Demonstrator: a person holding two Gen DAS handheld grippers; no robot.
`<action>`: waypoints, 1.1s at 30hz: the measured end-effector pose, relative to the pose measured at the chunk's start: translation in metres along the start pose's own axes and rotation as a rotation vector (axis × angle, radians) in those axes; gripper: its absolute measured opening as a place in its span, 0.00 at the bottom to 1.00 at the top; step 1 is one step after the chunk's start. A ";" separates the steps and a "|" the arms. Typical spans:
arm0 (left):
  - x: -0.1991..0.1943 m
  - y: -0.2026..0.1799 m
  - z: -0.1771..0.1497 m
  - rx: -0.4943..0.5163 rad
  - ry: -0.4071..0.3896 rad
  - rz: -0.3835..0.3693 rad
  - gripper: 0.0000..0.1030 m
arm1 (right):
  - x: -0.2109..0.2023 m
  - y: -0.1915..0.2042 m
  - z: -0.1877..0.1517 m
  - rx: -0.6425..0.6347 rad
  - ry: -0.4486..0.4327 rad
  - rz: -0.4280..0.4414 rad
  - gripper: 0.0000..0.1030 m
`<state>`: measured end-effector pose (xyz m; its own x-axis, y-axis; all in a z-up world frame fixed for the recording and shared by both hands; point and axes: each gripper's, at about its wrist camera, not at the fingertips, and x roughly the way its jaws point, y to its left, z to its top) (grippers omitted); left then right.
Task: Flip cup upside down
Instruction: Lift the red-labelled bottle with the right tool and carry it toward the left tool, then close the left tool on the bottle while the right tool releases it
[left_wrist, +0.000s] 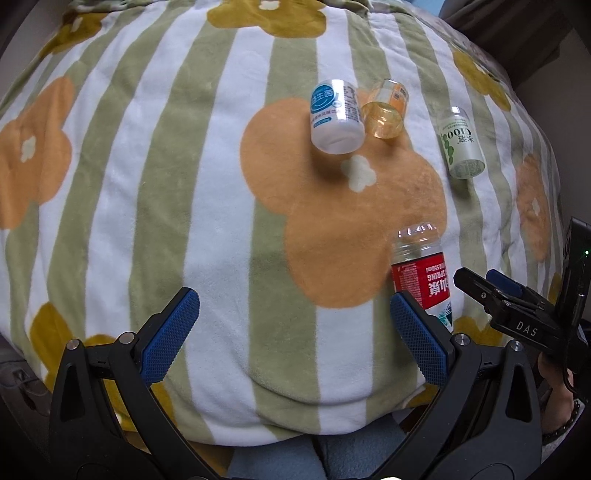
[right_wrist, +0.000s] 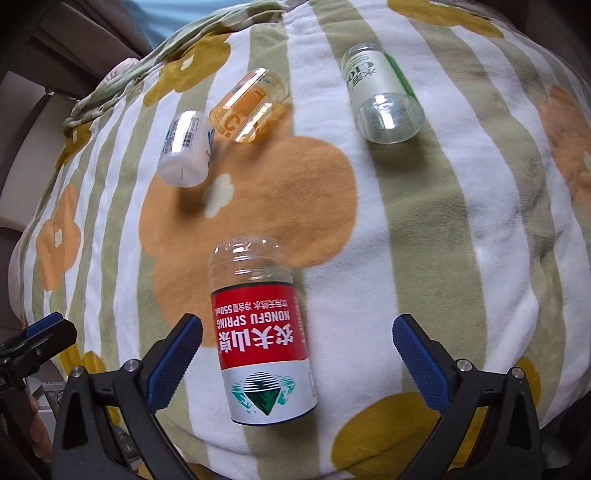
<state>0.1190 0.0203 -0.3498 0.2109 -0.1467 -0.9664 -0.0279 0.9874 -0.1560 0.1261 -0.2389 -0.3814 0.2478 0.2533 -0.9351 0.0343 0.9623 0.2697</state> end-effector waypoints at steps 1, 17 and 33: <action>0.000 -0.009 0.005 0.017 0.003 -0.005 1.00 | -0.007 -0.007 -0.002 0.004 -0.003 -0.005 1.00; 0.110 -0.116 0.045 0.015 0.274 -0.035 0.99 | -0.048 -0.075 -0.033 -0.098 0.058 -0.205 1.00; 0.155 -0.138 0.039 -0.008 0.376 0.028 0.85 | -0.037 -0.102 -0.015 0.005 0.047 -0.083 1.00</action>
<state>0.1940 -0.1363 -0.4704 -0.1636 -0.1331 -0.9775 -0.0368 0.9910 -0.1288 0.0990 -0.3450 -0.3777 0.1986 0.1773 -0.9639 0.0575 0.9797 0.1921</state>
